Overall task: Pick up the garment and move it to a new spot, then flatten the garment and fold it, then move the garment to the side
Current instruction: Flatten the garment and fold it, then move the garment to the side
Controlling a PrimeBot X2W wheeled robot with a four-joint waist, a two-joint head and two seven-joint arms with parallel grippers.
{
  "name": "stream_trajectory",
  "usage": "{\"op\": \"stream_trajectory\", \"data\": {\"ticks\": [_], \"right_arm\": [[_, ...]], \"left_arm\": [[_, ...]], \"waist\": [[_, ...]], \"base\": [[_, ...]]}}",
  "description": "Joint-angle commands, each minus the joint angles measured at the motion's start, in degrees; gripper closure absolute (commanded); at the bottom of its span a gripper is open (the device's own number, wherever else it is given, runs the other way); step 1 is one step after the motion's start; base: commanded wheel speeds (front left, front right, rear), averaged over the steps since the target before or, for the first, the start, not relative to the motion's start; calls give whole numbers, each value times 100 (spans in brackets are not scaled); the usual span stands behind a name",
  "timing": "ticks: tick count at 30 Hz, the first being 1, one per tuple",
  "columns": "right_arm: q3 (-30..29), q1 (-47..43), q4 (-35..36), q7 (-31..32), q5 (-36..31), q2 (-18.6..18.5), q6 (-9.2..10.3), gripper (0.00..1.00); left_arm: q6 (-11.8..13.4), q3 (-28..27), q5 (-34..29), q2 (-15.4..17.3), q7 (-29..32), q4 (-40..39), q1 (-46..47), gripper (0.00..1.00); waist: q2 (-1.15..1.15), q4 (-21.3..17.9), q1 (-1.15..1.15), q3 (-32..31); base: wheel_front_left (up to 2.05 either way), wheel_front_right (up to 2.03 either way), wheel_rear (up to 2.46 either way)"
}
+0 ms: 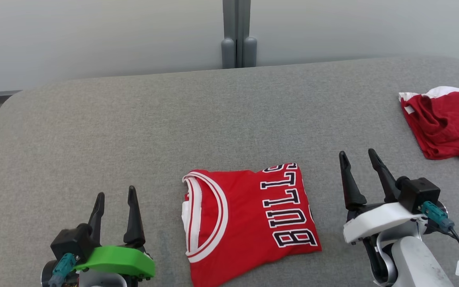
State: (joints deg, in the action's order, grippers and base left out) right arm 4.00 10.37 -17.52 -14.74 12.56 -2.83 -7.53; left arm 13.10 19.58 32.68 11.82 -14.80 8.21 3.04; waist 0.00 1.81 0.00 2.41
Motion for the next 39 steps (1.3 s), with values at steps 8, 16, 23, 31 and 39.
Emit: {"op": "stream_trajectory", "data": {"ticks": [8,16,23,31,39], "right_arm": [[-62,-367,375,120,56,-11,10,0],[-33,-434,412,169,130,-12,10,0],[-51,-458,410,194,73,-12,10,0],[-113,-446,309,343,-13,-11,10,0],[60,-343,155,1437,112,-13,10,0]], "left_arm": [[-141,-250,-189,-118,-43,-22,-282,0],[-243,-336,-326,-209,-40,67,-301,0],[-251,-398,-404,-249,-40,112,-291,0],[-264,-417,-435,-281,-40,159,-272,0],[-271,-424,-463,-323,-40,147,-191,0]], "waist": [[0,-165,0,-117],[0,-115,0,-144],[0,-78,0,-131],[0,-41,0,-100],[0,86,0,58]], "base": [[0,0,0],[0,0,0],[0,0,0],[0,0,0],[0,0,0]]}}
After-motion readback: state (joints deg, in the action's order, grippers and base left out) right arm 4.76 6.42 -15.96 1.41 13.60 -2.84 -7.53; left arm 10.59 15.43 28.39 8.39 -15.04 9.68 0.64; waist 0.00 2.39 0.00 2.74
